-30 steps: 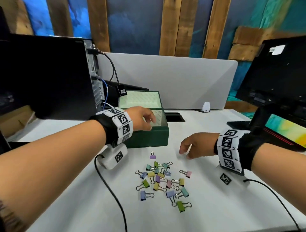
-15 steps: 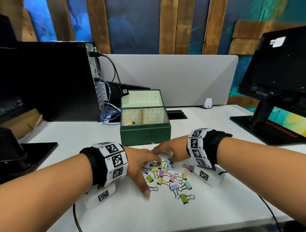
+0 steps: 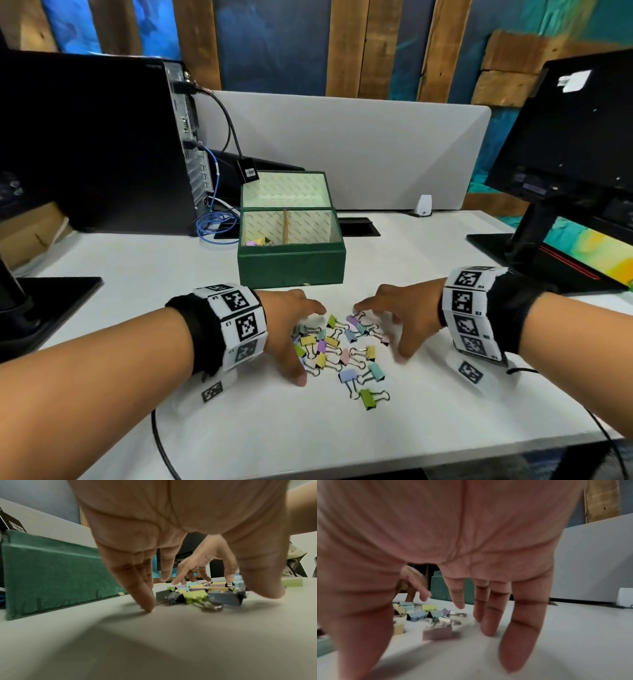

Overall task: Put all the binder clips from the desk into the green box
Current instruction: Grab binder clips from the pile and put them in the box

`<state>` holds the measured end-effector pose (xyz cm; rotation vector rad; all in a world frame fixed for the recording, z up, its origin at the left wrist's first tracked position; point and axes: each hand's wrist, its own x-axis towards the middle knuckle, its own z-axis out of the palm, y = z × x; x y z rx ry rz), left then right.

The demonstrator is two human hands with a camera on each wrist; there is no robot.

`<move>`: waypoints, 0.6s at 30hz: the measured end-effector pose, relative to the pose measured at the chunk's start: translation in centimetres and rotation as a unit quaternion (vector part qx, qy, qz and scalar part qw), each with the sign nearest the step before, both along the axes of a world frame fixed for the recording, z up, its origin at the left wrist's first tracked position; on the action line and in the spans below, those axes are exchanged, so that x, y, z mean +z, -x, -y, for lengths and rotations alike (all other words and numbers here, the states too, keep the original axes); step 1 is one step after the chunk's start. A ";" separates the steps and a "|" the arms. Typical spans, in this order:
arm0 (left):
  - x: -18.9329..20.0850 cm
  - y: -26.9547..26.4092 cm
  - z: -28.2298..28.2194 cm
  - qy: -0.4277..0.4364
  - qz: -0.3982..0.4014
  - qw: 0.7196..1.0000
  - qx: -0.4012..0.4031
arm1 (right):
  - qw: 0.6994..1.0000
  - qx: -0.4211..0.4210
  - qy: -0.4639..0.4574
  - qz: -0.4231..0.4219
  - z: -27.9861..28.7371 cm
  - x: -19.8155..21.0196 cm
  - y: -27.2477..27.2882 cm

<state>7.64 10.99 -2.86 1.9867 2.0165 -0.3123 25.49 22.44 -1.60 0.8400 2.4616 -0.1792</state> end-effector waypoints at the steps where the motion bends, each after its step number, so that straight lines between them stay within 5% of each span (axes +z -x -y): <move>1: 0.0 -0.2 -0.2 0.002 -0.004 1.000 0.000 | 1.000 -0.005 0.002 0.007 0.0 -0.2 0.1; 18: -0.9 -0.3 -1.1 -0.018 0.027 0.999 0.004 | 0.989 0.009 0.005 -0.148 0.5 -1.9 2.6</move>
